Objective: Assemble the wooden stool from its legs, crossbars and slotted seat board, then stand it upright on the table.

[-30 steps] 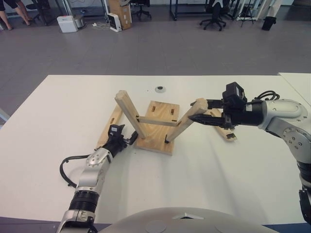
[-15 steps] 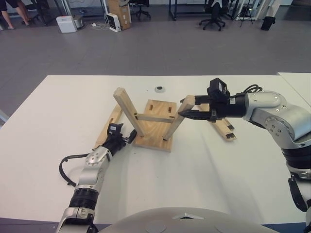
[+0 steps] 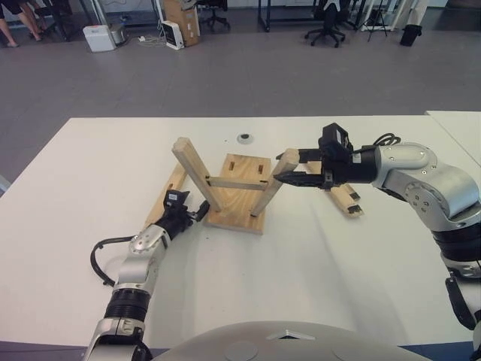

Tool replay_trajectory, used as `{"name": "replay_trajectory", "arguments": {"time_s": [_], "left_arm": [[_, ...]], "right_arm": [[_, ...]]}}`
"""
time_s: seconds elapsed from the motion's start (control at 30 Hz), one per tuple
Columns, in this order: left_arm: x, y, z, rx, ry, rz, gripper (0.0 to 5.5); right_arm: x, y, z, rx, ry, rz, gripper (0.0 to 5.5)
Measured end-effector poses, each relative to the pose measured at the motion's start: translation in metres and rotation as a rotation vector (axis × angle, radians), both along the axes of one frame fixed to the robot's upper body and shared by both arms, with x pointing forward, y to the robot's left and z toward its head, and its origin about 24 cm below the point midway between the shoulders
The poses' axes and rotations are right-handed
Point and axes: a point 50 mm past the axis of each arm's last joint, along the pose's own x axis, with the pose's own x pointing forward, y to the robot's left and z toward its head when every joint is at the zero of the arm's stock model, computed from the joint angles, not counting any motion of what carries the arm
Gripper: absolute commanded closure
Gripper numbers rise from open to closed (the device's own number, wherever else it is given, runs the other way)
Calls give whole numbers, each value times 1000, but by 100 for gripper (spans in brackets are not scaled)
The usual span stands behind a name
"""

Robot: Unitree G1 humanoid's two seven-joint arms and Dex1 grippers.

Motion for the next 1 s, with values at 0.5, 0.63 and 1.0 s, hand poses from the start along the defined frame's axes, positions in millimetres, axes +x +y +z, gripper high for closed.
{"name": "replay_trajectory", "arguments": {"time_s": [0.5, 0.63, 1.0], "left_arm": [[-2, -24, 1, -126, 34, -44, 143], [-3, -30, 2, -124, 38, -57, 143], [-11, -46, 7, -97, 62, -83, 143]], "right_arm": [[11, -112, 17, 167, 71, -617, 184], [20, -77, 58, 447, -158, -711, 184], [-39, -25, 16, 362, -221, -594, 184]]}}
